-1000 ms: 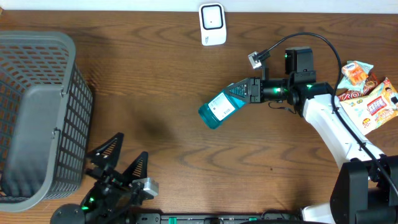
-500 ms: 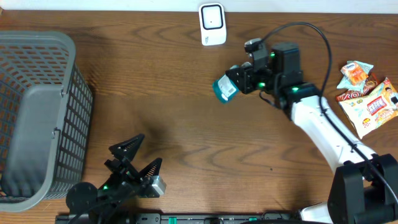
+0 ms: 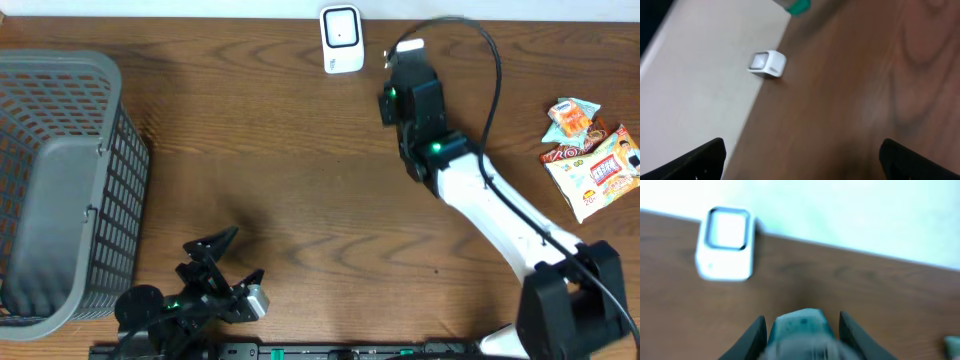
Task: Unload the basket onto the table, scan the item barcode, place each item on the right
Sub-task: 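Raise the bottle up under the white scanner with the right gripper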
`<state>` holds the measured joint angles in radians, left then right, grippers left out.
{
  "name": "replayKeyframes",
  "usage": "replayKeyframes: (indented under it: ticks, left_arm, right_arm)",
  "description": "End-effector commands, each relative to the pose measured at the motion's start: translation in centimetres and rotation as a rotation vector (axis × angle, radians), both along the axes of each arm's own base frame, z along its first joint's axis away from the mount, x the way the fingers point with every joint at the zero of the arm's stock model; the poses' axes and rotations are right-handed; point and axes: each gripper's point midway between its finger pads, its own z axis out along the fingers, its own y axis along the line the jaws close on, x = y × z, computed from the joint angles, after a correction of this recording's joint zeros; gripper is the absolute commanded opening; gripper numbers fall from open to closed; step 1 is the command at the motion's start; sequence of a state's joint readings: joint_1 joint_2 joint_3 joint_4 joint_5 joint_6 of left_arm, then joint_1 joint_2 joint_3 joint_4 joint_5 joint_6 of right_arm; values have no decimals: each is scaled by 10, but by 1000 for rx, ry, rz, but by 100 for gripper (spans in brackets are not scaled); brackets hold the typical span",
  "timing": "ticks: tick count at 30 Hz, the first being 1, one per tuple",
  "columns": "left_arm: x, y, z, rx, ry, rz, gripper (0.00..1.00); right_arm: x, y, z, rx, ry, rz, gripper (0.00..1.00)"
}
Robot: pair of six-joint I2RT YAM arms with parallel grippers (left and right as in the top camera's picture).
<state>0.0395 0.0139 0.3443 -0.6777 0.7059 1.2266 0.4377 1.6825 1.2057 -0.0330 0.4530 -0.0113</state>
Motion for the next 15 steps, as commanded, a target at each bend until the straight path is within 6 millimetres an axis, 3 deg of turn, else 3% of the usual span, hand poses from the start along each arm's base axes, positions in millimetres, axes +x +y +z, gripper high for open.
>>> replayKeyframes:
  ticks: [1, 7, 15]
  left_arm:
    - [-7, -2, -9, -21, 61, -4, 98]
    - [-18, -2, -28, -26, 167, -3, 97]
    - [-22, -2, -34, -28, 199, -2, 98]
  right_arm:
    - [34, -11, 32, -140, -87, -124, 1]
    - [82, 11, 33, -313, -104, -219, 1]
    - [138, 52, 20, -451, -155, -237, 1]
